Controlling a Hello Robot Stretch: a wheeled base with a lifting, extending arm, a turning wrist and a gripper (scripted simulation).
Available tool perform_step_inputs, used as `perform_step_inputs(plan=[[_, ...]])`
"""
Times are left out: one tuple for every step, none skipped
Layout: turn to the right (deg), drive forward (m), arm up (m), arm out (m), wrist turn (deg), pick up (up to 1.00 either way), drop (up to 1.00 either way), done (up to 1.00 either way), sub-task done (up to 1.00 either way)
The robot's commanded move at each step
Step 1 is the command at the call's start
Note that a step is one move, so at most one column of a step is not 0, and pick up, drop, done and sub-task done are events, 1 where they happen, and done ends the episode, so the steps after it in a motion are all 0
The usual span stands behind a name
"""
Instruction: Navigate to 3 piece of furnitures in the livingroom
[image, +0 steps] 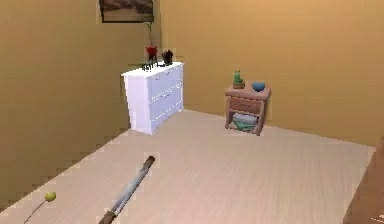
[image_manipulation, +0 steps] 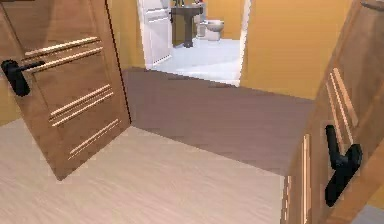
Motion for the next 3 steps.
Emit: perform_step_inputs(plan=[[45.0, 0.0, 0.0, 0.0, 0.0, 0.0, 0.0, 0.0, 0.0], [21.0, 0.0, 0.0, 0.0, 0.0, 0.0, 0.0, 0.0, 0.0], [0.0, 0.7, 0.0, 0.0, 0.0, 0.0, 0.0, 0.0, 0.0]])
